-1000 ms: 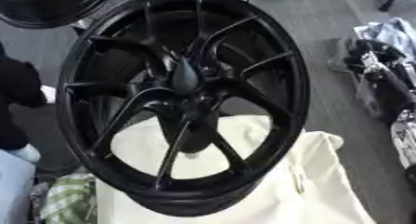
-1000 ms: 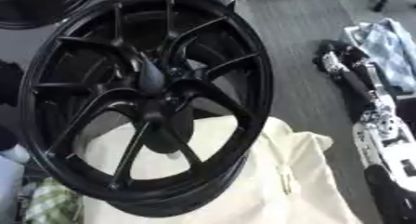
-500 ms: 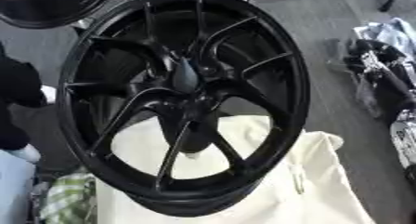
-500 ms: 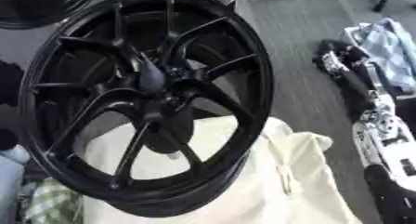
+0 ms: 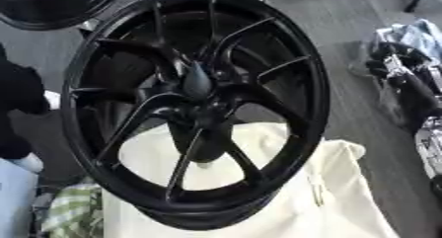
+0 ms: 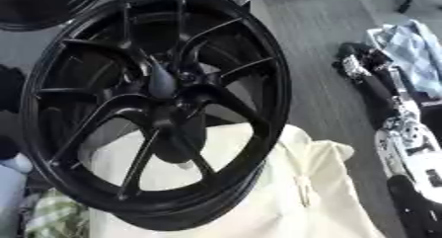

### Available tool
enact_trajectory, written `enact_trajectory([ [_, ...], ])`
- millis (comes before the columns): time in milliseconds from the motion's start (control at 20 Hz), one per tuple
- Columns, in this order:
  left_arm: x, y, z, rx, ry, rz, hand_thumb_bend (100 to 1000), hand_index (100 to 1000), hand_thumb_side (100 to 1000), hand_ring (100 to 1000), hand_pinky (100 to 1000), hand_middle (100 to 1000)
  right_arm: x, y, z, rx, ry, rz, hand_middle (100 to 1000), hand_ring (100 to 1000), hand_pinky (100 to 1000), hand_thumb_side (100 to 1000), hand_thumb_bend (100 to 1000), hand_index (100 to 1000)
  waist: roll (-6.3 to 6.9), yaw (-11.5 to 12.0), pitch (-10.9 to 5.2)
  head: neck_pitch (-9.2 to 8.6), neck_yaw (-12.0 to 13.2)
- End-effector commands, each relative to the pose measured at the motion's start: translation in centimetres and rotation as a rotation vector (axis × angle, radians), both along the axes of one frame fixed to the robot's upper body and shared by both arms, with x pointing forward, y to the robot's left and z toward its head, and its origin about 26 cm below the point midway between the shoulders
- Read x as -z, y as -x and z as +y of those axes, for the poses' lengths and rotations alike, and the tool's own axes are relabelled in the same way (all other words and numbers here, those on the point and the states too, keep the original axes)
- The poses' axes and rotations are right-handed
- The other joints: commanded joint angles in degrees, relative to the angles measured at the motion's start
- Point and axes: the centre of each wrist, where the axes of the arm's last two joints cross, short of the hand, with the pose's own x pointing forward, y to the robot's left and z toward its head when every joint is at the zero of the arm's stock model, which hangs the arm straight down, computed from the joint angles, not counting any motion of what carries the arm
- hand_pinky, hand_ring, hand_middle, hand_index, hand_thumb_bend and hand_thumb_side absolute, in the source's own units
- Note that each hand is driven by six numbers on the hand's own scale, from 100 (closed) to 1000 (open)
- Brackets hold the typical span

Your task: Pull the pin out of the wheel hub.

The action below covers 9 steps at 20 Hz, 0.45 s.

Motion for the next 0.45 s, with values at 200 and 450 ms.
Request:
enact_trajectory([
  [200,-2.0,-0.5,-3.6,0.129,0.282,-0.3,100,787,829,732,744,686,-1.0,-0.1,-0.1,-0.009,0.004,-0.028,641,715,823,424,213,742,-0.2,-0.3,-1.13,-0.84,0.3],
  [450,-1.0,-1.4,-6.1,0.191,0.48,-0.377,142,794,847,747,743,715,-1.3,-0.2,0.1,-0.018,-0.001,-0.039,642,716,823,420,212,742,-0.52,-0.7,-1.14,-0.84,0.6],
])
